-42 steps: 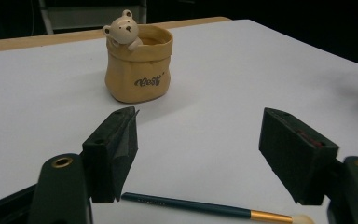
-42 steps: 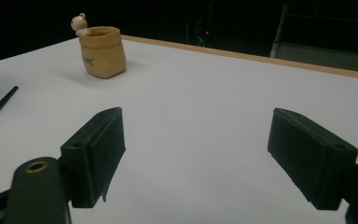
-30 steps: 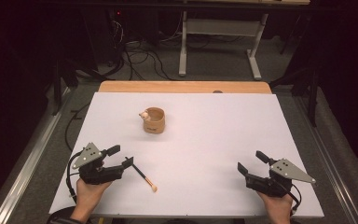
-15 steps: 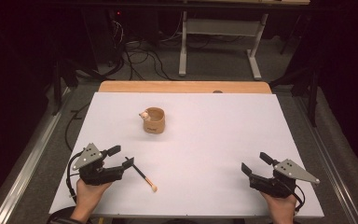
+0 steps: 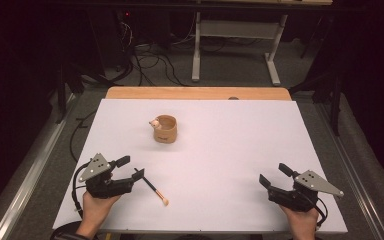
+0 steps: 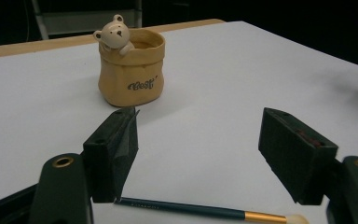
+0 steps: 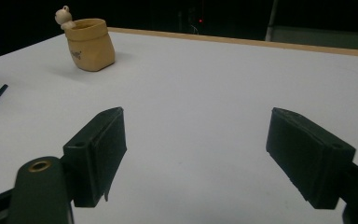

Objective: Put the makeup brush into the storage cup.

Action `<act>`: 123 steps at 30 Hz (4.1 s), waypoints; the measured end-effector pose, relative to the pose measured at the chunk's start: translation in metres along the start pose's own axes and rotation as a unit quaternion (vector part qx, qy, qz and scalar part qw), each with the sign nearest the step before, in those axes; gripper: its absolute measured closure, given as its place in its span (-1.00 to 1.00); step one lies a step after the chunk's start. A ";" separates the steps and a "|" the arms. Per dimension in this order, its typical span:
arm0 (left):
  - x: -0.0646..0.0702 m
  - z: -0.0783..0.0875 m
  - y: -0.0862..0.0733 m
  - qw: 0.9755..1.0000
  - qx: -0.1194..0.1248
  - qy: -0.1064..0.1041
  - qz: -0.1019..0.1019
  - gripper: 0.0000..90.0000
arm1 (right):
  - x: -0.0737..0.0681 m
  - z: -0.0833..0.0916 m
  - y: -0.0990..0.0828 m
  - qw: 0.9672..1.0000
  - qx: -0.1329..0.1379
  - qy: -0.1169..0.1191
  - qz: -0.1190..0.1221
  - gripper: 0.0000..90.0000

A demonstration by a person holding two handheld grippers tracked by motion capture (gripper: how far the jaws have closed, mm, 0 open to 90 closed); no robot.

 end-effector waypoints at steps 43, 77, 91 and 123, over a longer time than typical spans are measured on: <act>0.003 -0.024 0.031 0.999 -0.014 -0.032 -0.008 -0.36 | -0.003 -0.001 -0.001 1.000 -0.005 0.012 0.006 -0.51; 0.006 -0.043 0.047 0.991 -0.121 -0.042 -0.040 -0.42 | -0.002 -0.002 -0.001 1.000 -0.007 0.015 -0.001 -0.51; 0.009 -0.044 0.049 0.986 -0.153 -0.046 -0.042 -0.39 | -0.002 -0.002 0.000 1.000 -0.006 0.017 0.000 -0.51; 0.009 -0.046 0.052 0.973 -0.216 -0.053 -0.065 -0.40 | -0.004 -0.002 -0.001 1.000 -0.009 0.020 0.003 -0.51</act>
Point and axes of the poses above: each handheld gripper's, and its own axes: z roughly backward along the jaws, y roughly out of its top, x roughly to its right, the point moved 5 cm from there along -z, roughly forward along the jaws, and after that the axes turned 14 degrees about -y, right-handed, at the moved point
